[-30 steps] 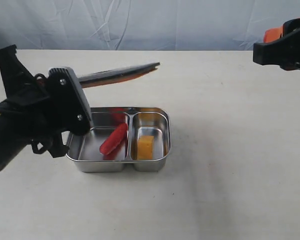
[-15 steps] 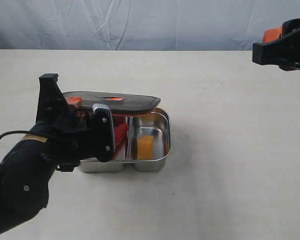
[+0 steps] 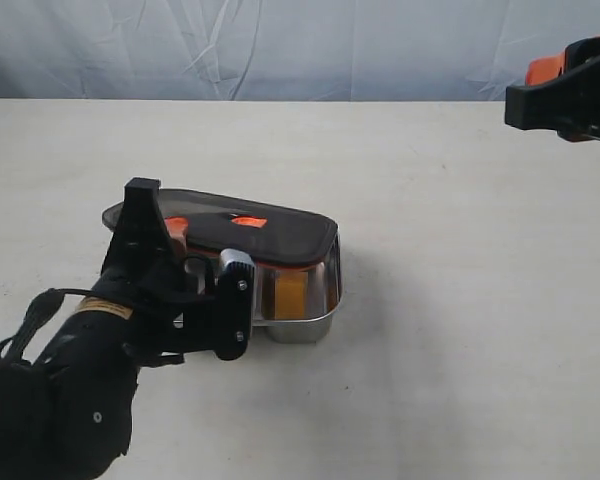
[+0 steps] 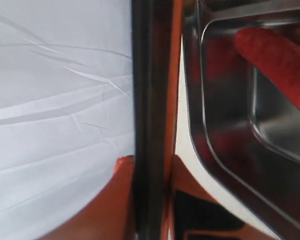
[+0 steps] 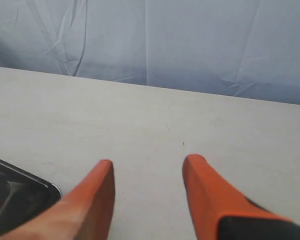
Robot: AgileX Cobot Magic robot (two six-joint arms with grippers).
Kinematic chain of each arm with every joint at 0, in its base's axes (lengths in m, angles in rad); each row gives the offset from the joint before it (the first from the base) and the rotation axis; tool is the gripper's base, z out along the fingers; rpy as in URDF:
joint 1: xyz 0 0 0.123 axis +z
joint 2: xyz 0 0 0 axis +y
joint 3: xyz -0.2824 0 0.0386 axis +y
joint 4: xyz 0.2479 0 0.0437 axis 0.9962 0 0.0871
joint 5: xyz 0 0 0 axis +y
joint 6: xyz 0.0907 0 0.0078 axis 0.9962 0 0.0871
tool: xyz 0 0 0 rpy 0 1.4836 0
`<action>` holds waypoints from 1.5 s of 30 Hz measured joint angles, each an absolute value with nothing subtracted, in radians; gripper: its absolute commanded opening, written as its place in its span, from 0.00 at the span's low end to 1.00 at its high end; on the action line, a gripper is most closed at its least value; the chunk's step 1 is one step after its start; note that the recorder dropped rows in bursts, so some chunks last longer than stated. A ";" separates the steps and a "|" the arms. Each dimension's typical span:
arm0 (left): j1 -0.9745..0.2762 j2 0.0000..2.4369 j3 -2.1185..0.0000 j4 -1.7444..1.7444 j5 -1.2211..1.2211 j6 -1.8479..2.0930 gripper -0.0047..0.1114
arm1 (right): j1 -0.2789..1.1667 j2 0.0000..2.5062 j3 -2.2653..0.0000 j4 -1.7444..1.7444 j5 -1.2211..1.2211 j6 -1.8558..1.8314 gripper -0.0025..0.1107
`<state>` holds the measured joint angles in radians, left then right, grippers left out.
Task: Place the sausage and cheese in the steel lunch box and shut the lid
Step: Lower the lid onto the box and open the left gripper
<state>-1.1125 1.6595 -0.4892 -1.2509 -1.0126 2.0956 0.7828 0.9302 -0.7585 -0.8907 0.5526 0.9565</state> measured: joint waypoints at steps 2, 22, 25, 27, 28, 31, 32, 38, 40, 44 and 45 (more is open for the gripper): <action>-1.114 1.674 -0.489 -1.259 -1.030 2.096 0.04 | 0.783 0.930 -0.758 -0.888 0.555 0.956 0.41; -1.117 1.693 -0.491 -1.344 -0.837 2.096 0.44 | 0.783 0.930 -0.758 -0.878 0.583 0.956 0.41; -1.117 1.693 -0.491 -1.356 -0.820 2.096 0.50 | 0.783 0.930 -0.758 -0.878 0.587 0.956 0.41; -1.117 1.693 -0.493 -1.356 -0.829 2.096 0.56 | 0.783 0.930 -0.758 -0.878 0.587 0.956 0.41; -1.117 1.693 -0.493 -1.356 -0.835 2.096 0.59 | 0.783 0.930 -0.758 -0.876 0.587 0.956 0.41; -1.138 1.693 -0.495 -1.361 -0.871 2.096 0.60 | 0.783 0.930 -0.758 -0.876 0.587 0.956 0.41; -1.146 1.693 -0.495 -1.366 -0.878 2.096 0.60 | 0.783 0.930 -0.758 -0.876 0.587 0.956 0.41; -1.242 1.693 -0.495 -1.472 -0.935 2.096 0.60 | 0.783 0.930 -0.758 -0.876 0.587 0.956 0.41; -1.283 1.693 -0.496 -1.514 -0.980 2.096 0.60 | 0.783 0.930 -0.758 -0.874 0.587 0.956 0.41; -1.325 1.693 -0.494 -1.531 -1.015 2.096 0.60 | 0.783 0.930 -0.758 -0.868 0.589 0.956 0.41; -1.329 1.693 -0.494 -1.532 -1.022 2.096 0.60 | 0.783 0.930 -0.758 -0.866 0.589 0.956 0.41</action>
<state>-1.3291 1.6927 -0.4941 -1.5318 -1.0218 2.0956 0.7828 0.9302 -0.7585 -0.8665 0.5891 0.9565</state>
